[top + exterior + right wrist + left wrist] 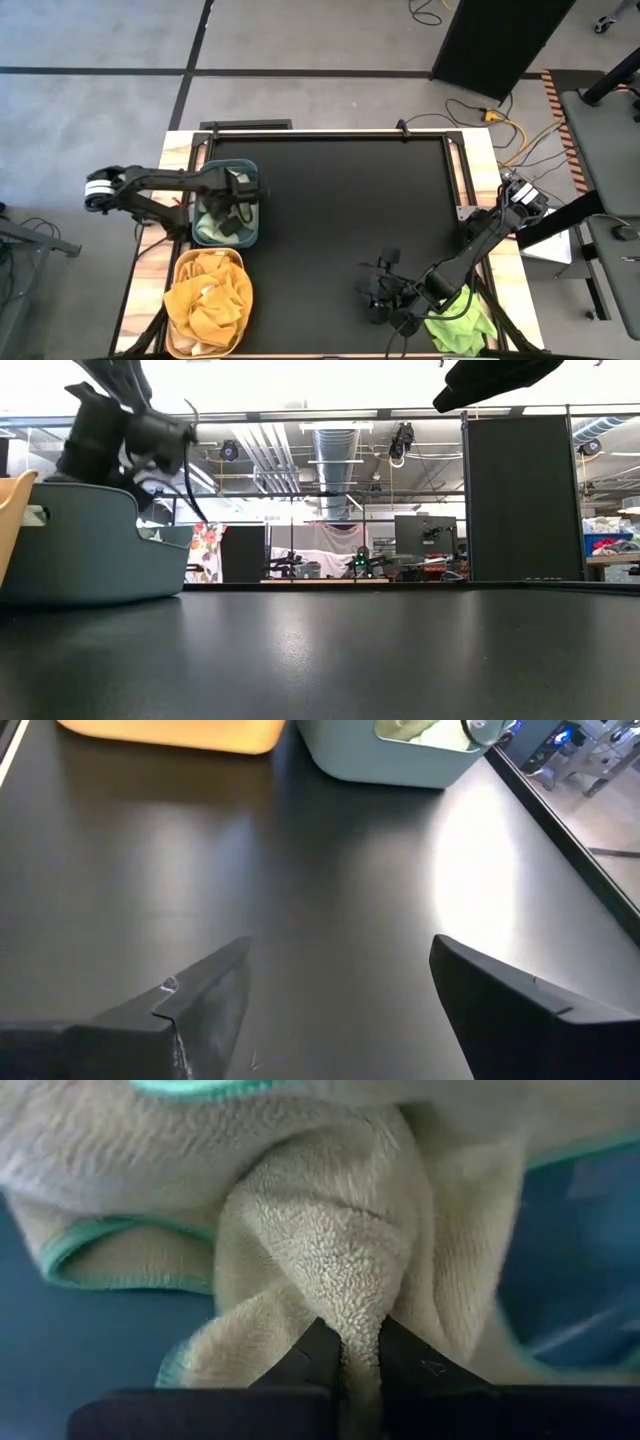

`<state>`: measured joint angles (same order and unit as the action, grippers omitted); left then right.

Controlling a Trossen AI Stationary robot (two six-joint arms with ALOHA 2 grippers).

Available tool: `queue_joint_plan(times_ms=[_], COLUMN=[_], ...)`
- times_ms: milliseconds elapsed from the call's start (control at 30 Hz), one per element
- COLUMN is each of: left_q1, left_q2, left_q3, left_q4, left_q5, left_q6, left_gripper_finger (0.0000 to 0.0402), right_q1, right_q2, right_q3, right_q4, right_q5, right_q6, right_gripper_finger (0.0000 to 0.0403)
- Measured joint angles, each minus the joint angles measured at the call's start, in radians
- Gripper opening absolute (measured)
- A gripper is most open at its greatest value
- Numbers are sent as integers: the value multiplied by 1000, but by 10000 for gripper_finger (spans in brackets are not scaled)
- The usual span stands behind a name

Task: Sort towels by color in basket
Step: Put the light green microfiber towel into the blue bin, then put the green microfiber towel into the blue bin

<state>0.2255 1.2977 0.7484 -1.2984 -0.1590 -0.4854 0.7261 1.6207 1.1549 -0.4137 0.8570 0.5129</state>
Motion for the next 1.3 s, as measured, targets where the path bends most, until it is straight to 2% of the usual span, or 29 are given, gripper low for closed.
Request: queue_joint_plan(times_ms=[167,300,433,567,667,933,1100,1233,1300], left_q1=[67,76,72,73,73,19,-28,-82,-100], left_q2=[73,147,199,224,219,132,38,-64,-114], left_q3=[-58,-57,-54,-54,-46,29,114,167,175], left_q4=[109,113,113,80,67,-1,-90,-65,-24], left_q5=[15,26,26,37,47,47,46,47,47], left_q6=[107,96,71,60,60,99,107,125,127], left_gripper_finger=[11,24,62,117,163,249,279,286,287], right_q1=[0,2,2,0,-4,2,34,93,130], right_q2=[0,0,0,-5,-31,-62,-56,-24,-1], right_q3=[-1,-1,-1,-1,45,201,176,151,150], right_q4=[0,0,0,-17,-157,-704,-782,-772,-771], right_q5=[0,0,0,-26,-131,-412,-589,-840,-929], right_q6=[12,12,11,11,70,489,716,899,984], right_gripper_finger=[306,315,322,329,331,318,306,302,305])
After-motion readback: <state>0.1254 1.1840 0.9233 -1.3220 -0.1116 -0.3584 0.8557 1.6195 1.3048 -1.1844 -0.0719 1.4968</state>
